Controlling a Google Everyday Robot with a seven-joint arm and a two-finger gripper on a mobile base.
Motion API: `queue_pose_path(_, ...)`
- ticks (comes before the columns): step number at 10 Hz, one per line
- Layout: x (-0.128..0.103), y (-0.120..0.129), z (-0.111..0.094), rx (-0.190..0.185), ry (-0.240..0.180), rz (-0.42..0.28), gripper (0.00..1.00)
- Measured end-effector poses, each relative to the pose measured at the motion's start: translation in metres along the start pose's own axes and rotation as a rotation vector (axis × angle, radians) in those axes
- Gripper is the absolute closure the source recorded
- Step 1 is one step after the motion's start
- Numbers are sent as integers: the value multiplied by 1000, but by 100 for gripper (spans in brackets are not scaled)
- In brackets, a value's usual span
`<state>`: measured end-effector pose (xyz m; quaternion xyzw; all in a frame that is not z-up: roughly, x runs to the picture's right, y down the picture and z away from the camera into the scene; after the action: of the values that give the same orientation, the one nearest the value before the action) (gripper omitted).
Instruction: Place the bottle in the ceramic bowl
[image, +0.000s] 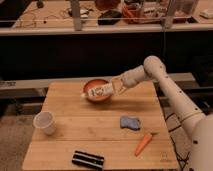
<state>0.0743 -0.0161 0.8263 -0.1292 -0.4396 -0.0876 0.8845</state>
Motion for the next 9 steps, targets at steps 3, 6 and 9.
queue_pose_path(3,-9,-13,-18,43,-10,-15,100)
queue_pose_path(6,-15,-27,-31,76,-13,-30,100)
queue_pose_path(9,-17,-44,-39,108,-20,-48,100)
